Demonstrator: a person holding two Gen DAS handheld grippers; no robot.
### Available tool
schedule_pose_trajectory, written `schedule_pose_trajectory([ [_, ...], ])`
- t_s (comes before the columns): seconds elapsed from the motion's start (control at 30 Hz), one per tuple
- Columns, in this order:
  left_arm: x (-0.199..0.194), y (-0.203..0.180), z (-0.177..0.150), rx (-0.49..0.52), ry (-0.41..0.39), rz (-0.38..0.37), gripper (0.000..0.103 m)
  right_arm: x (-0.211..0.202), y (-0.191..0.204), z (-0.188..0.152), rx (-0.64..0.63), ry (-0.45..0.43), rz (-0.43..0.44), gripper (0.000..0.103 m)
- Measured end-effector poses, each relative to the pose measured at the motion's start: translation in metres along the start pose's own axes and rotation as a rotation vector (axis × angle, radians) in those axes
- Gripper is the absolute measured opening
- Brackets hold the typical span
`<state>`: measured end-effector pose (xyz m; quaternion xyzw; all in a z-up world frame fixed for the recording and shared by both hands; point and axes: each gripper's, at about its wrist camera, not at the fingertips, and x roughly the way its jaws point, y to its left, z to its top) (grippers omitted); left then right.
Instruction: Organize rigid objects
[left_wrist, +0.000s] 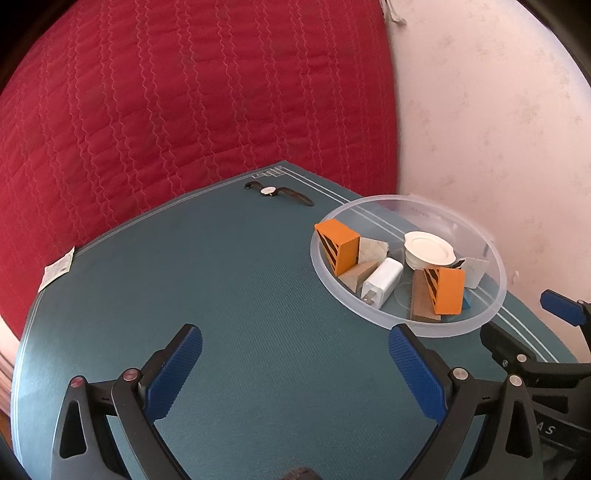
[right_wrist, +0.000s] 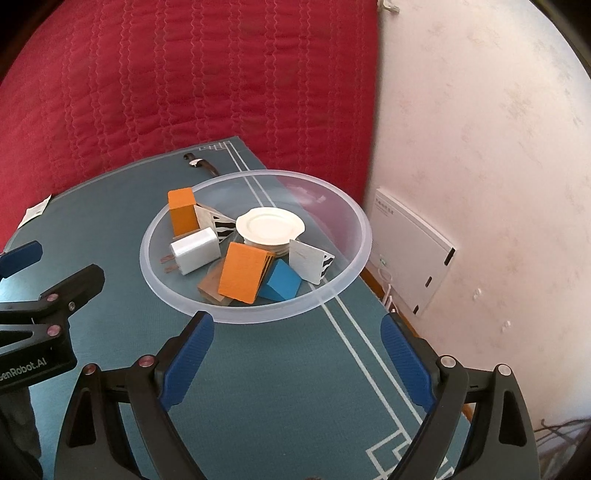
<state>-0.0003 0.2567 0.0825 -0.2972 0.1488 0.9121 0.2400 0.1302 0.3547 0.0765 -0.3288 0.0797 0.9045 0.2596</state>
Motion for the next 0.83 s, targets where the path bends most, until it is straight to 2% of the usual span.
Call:
schedule_pose_trajectory([
  [0.83,0.0012,-0.0041,-0.004,0.022,0.014,-0.007,0.103,-0.0002,-0.0014,-0.0025,0.003,0.016,0.0,0.093],
])
